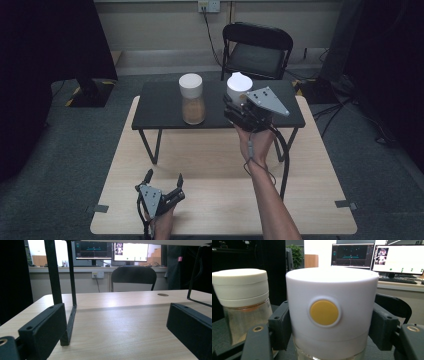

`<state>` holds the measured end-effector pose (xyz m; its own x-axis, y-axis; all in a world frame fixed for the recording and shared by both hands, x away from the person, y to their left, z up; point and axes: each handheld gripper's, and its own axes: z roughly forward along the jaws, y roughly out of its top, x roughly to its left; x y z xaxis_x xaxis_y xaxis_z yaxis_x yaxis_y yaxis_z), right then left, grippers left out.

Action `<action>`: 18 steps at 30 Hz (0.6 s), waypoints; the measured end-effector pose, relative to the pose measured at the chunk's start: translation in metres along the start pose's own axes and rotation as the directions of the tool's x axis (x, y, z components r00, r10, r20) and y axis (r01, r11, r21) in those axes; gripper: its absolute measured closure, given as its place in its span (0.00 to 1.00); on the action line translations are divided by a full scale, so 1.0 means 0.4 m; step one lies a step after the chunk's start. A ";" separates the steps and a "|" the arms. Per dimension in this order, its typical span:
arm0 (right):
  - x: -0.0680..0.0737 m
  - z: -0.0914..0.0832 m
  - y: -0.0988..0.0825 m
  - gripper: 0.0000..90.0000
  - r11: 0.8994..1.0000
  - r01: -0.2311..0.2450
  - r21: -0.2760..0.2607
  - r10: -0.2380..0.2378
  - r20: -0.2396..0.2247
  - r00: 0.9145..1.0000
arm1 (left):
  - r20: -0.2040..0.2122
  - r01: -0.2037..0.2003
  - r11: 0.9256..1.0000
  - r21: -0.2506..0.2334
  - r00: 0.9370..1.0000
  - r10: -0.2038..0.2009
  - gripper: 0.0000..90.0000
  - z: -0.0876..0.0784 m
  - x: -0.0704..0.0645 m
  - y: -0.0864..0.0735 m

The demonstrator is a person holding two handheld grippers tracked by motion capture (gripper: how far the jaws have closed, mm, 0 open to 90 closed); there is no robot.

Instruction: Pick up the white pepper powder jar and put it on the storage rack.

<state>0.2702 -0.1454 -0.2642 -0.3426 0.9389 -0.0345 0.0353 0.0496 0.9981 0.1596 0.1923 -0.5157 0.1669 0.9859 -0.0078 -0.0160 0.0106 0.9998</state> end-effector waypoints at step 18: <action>0.012 0.056 -0.018 0.34 1.000 -0.018 0.023 0.017 0.023 1.000 | 0.000 -0.001 1.000 0.000 1.000 0.001 0.03 0.000 0.000 0.000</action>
<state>0.2893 -0.1335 -0.2726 -0.3201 0.9472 -0.0184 0.0632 0.0407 0.9972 0.1596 0.1924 -0.5157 0.1672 0.9859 -0.0070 -0.0162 0.0099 0.9998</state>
